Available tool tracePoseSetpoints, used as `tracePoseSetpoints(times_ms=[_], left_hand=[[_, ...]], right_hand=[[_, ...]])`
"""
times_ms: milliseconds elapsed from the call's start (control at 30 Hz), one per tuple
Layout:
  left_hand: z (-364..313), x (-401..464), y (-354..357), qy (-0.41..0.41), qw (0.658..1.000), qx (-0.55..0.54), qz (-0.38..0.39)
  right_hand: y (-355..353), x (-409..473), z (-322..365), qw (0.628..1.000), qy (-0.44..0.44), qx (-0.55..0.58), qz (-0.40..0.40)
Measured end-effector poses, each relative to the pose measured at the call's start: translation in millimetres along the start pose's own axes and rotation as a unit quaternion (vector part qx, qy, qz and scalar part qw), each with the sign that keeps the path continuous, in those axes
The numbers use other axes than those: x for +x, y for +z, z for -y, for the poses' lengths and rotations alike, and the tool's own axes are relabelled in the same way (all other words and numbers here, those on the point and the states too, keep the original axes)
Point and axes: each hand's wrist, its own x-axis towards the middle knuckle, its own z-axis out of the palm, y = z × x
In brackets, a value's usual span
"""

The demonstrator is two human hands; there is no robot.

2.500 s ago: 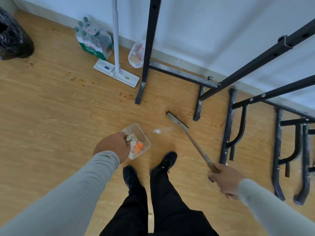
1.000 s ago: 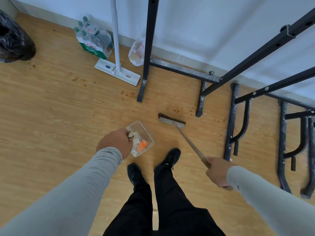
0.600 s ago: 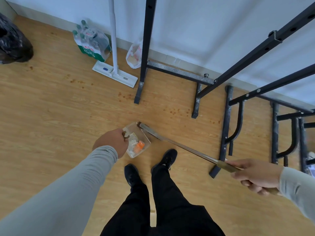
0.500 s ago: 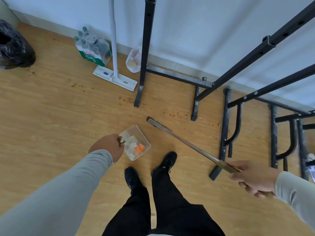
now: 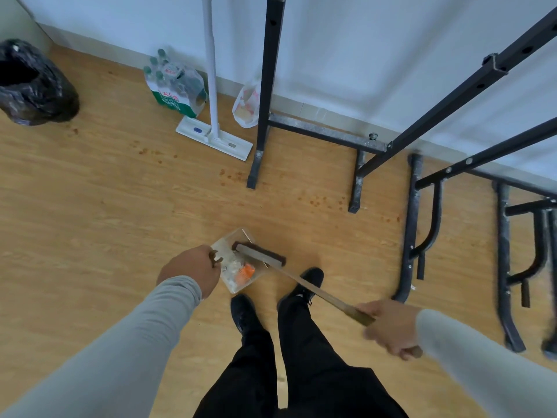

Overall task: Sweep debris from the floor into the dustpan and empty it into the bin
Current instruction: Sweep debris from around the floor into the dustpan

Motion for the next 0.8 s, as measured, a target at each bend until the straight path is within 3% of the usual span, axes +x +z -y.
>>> tracePoseSetpoints(times_ms=[100, 167, 333, 500, 600, 800], left_hand=[[0, 0, 0, 0.002, 1.0, -0.007, 0.004], [1, -1, 2, 0.001, 1.0, -0.009, 0.002], [0, 0, -1, -0.001, 1.0, -0.001, 0.002], [4, 4, 2, 0.001, 1.0, 0.0, 0.006], [10, 1, 4, 0.004, 1.0, -0.013, 0.007], [9, -25, -2, 0.029, 0.999, -0.008, 0.013]], right_hand=[[-44, -29, -33, 0.988, 0.001, 0.153, -0.015], [-51, -38, -44, 0.981, 0.0, 0.192, -0.035], [-15, 11, -14, 0.987, 0.018, 0.086, -0.136], [37, 45, 22, 0.998, 0.039, 0.021, -0.037], [29, 18, 7, 0.989, 0.028, 0.141, 0.03], [13, -41, -60, 0.949, -0.025, 0.313, 0.001]])
